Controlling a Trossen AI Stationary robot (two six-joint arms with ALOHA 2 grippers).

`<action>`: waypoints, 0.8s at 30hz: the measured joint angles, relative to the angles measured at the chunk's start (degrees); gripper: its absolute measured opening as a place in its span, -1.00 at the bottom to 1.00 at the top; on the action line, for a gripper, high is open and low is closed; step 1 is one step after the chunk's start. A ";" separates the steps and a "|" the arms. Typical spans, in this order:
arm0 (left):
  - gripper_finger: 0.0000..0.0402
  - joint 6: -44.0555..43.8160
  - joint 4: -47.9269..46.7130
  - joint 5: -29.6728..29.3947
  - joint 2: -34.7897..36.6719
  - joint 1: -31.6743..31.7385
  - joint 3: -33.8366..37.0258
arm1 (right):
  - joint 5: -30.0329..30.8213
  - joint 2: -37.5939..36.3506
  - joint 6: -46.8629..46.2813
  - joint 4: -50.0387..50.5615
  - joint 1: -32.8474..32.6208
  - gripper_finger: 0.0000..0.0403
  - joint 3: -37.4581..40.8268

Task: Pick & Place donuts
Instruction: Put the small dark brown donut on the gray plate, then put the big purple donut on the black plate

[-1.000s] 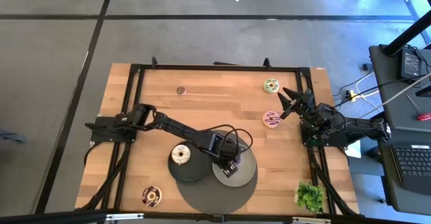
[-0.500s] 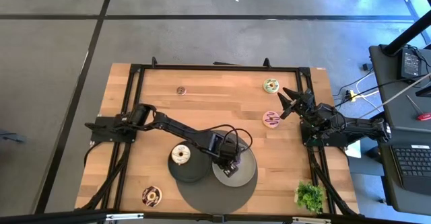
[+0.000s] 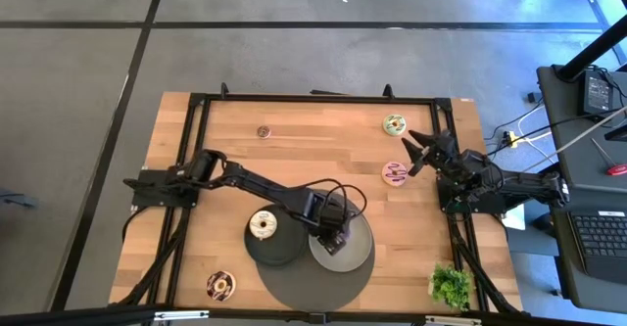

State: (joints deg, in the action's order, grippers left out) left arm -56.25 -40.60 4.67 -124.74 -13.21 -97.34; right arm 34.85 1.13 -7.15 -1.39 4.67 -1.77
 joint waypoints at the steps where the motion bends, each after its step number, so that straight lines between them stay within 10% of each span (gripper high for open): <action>1: -0.53 0.34 -0.11 0.02 0.42 0.22 0.00 | -2.06 0.00 0.03 2.21 -0.01 -0.08 -1.08; 24: -0.51 32.06 0.59 -7.87 20.33 7.46 0.00 | -15.72 39.23 -46.41 47.18 0.07 -0.08 -24.60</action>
State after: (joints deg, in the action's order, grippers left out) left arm -24.19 -40.02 -3.20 -104.41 -5.75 -97.34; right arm 19.13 40.35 -53.56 45.79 4.73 -26.37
